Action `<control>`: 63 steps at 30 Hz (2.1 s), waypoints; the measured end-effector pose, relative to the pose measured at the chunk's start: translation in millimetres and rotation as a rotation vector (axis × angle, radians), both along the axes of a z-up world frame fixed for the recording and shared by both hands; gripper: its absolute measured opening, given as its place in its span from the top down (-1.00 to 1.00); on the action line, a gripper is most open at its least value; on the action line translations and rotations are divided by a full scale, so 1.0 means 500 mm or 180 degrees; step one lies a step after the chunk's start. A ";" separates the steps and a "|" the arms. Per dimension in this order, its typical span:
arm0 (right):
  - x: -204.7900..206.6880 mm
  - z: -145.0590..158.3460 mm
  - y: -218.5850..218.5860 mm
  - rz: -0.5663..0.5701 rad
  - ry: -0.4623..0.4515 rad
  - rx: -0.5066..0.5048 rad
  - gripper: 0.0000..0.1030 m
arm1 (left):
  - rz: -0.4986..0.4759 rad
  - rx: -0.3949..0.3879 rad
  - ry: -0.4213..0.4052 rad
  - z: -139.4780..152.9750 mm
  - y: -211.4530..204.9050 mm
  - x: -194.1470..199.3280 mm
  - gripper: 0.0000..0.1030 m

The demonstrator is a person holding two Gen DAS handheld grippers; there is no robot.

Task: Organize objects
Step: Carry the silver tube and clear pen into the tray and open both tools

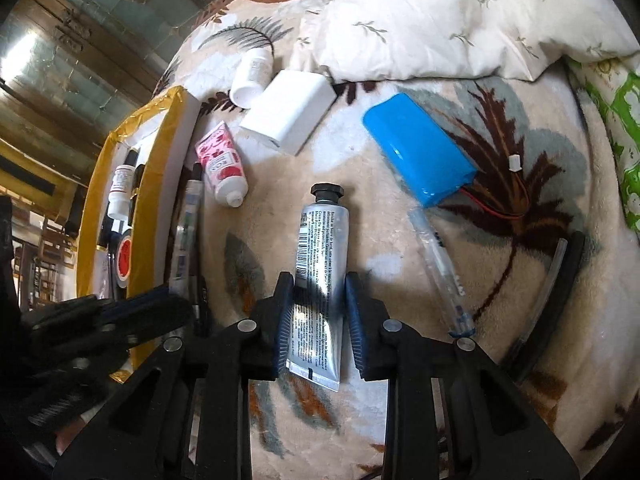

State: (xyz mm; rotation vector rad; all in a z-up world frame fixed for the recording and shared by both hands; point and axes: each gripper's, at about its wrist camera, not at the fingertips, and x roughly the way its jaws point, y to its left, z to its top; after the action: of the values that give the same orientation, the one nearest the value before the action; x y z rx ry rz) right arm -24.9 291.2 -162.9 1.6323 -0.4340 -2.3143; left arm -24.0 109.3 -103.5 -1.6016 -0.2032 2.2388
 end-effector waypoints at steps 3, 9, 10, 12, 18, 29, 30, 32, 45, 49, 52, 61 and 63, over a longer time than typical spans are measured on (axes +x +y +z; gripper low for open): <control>0.008 0.004 -0.017 0.0057 0.0003 0.0003 0.52 | 0.0077 0.0083 -0.0006 0.016 -0.030 0.003 0.86; 0.028 0.040 -0.063 0.0206 0.0121 -0.0108 0.54 | 0.0383 0.0058 0.0119 0.030 -0.130 0.004 0.86; 0.030 0.049 -0.074 0.0238 0.0158 -0.0123 0.54 | 0.0432 0.0069 0.0108 0.029 -0.149 0.004 0.86; 0.031 0.064 -0.100 0.0322 0.0213 -0.0134 0.54 | 0.0547 0.0132 0.0061 0.019 -0.191 0.005 0.86; 0.019 0.098 -0.181 0.0512 0.0320 -0.0099 0.56 | 0.0717 0.0183 0.0026 0.002 -0.258 0.019 0.86; -0.008 0.100 -0.274 0.0678 0.0262 -0.0080 0.64 | 0.0906 0.0163 -0.0080 -0.034 -0.317 -0.015 0.86; -0.013 0.100 -0.279 0.0683 0.0259 -0.0083 0.65 | 0.0925 0.0103 -0.0078 -0.038 -0.319 -0.019 0.86; -0.022 0.101 -0.289 0.0686 0.0259 -0.0068 0.65 | 0.0928 0.0124 -0.0137 -0.046 -0.323 -0.026 0.86; -0.117 0.084 -0.345 0.0619 0.0270 0.0243 0.67 | 0.1118 0.0073 -0.0180 -0.059 -0.354 -0.056 0.86; -0.141 0.087 -0.355 0.0594 0.0278 0.0347 0.67 | 0.1148 0.0030 -0.0183 -0.063 -0.363 -0.066 0.86; -0.152 0.082 -0.364 0.0595 0.0277 0.0423 0.67 | 0.1112 0.0086 -0.0209 -0.067 -0.362 -0.075 0.86; -0.165 0.068 -0.372 0.0606 0.0223 0.0436 0.67 | 0.1116 0.0061 -0.0130 -0.068 -0.361 -0.080 0.84; -0.167 0.066 -0.366 0.0565 0.0185 0.0338 0.66 | 0.1115 0.0061 -0.0113 -0.067 -0.360 -0.078 0.84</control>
State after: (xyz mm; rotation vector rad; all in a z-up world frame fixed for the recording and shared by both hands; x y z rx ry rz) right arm -108.6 108.4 -129.8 1.5761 -0.1492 -2.2789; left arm -62.9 -70.6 -137.2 -1.7051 -0.5516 2.4525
